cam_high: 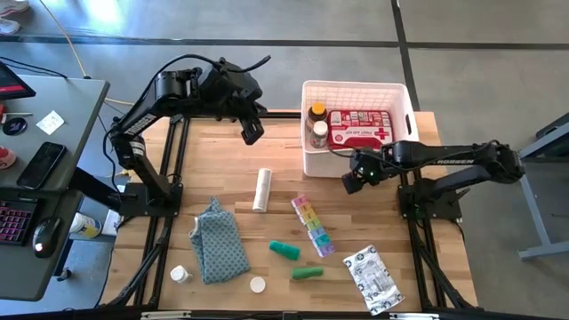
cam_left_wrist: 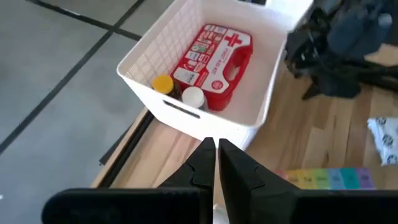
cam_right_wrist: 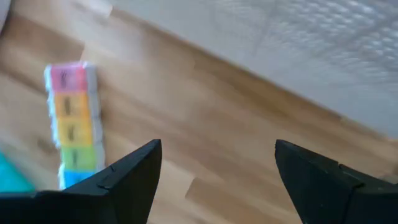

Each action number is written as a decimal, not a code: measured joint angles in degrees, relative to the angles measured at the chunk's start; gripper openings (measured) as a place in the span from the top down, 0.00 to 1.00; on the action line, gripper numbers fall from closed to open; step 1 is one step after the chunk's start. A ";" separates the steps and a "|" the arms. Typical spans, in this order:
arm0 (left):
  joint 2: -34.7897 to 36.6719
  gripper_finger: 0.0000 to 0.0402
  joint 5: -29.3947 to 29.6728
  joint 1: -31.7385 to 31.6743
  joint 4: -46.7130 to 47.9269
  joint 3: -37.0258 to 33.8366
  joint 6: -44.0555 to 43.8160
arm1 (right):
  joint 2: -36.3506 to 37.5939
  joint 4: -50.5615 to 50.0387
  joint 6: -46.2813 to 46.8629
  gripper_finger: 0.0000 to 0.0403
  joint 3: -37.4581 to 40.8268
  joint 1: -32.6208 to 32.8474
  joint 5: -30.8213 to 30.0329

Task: Pick & place medical supplies in basket/bin
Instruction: Put the white bandage into the white bin

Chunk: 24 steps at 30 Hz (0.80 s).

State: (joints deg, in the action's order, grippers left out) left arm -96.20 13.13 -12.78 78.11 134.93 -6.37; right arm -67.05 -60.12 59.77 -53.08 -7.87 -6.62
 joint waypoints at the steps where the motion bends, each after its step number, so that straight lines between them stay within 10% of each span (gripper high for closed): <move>1: 0.00 0.86 0.00 0.00 0.40 0.00 0.59 | 0.00 0.00 0.02 0.25 0.00 -0.66 -0.44; 24: -2.83 0.79 -8.59 0.03 11.97 -2.13 -13.16 | 1.51 -1.09 1.69 0.25 0.02 6.61 11.66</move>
State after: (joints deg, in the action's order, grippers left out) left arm -99.04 4.53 -12.74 90.07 132.80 -19.54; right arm -65.54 -61.21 61.46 -53.06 -1.26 5.04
